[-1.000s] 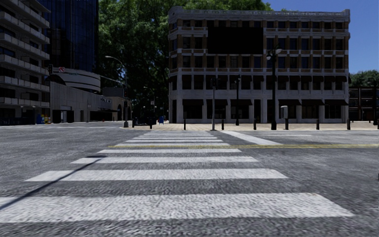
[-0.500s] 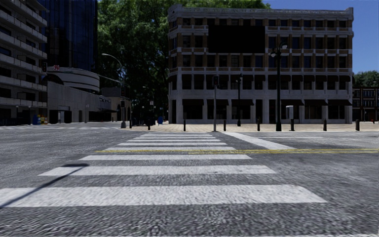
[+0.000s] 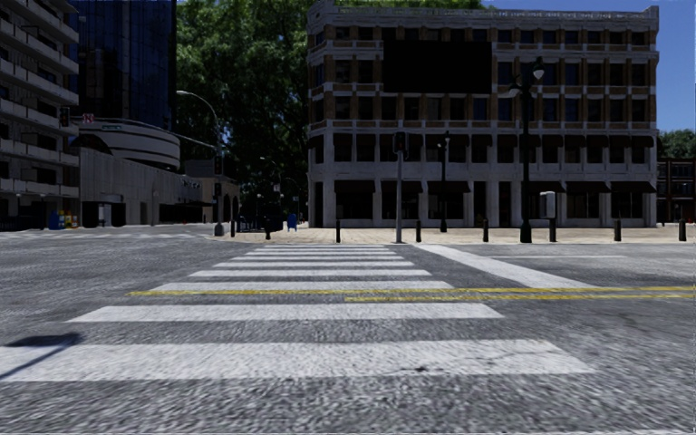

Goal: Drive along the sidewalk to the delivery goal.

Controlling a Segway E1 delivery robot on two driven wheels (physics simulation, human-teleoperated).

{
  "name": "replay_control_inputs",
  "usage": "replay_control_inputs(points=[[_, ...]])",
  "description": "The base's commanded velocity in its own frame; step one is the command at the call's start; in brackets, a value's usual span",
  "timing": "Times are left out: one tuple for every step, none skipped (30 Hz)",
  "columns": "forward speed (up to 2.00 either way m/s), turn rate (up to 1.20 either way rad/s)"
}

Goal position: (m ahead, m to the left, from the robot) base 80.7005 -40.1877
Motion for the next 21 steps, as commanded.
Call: replay_control_inputs(points=[[2.00, 0.00], [2.00, 0.00], [2.00, 0.00], [2.00, 0.00], [2.00, 0.00], [2.00, 0.00], [2.00, 0.00], [2.00, 0.00], [2.00, 0.00], [2.00, 0.00], [2.00, 0.00], [2.00, 0.00], [2.00, 0.00], [2.00, 0.00], [2.00, 0.00], [2.00, 0.00], [2.00, 0.00], [2.00, 0.00], [2.00, 0.00], [2.00, 0.00], [2.00, 0.00]])
